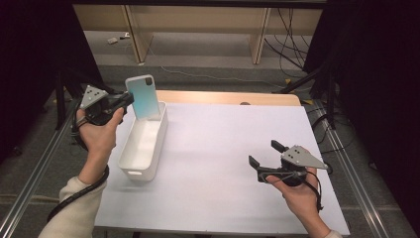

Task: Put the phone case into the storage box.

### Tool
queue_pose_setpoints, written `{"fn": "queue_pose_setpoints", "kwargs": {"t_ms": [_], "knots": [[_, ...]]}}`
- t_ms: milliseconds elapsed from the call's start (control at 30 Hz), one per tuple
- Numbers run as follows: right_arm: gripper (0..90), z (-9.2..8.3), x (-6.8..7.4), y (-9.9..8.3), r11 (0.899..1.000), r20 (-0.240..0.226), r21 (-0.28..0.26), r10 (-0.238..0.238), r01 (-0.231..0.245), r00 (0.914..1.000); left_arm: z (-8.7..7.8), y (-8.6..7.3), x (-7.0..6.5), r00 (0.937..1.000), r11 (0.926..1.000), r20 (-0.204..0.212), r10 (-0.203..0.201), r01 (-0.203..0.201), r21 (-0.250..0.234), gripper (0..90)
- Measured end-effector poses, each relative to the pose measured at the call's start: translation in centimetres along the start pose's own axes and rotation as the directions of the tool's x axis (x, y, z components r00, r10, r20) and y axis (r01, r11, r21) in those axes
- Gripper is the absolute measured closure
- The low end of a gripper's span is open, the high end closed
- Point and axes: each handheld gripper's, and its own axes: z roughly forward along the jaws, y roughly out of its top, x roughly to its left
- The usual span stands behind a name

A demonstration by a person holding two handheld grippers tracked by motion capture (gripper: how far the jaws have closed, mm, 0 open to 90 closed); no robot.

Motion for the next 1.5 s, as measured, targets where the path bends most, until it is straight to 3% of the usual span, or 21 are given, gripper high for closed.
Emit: {"fn": "queue_pose_setpoints", "kwargs": {"t_ms": [600,1067,1500], "knots": [[11.8,0.1,0.1,-0.2,1.0,-0.018,0.007,0.005,-0.005,0.9998,1.1,-0.2,1.3,0.9999,0.9999,0.001,0.012,-0.012,0.004,84.1],[11.8,0.1,0.1,-0.2,1.0,-0.003,0.002,-0.002,0.002,1.0,2.1,-0.4,2.1,0.9999,0.9998,-0.003,0.017,-0.017,0.014,84.0],[12.1,0.1,0.1,-0.1,1.0,-0.011,0.0,0.002,-0.002,0.9999,3.1,-0.5,2.0,0.9998,0.9994,0.01,0.02,-0.02,0.029,84.1]]}}
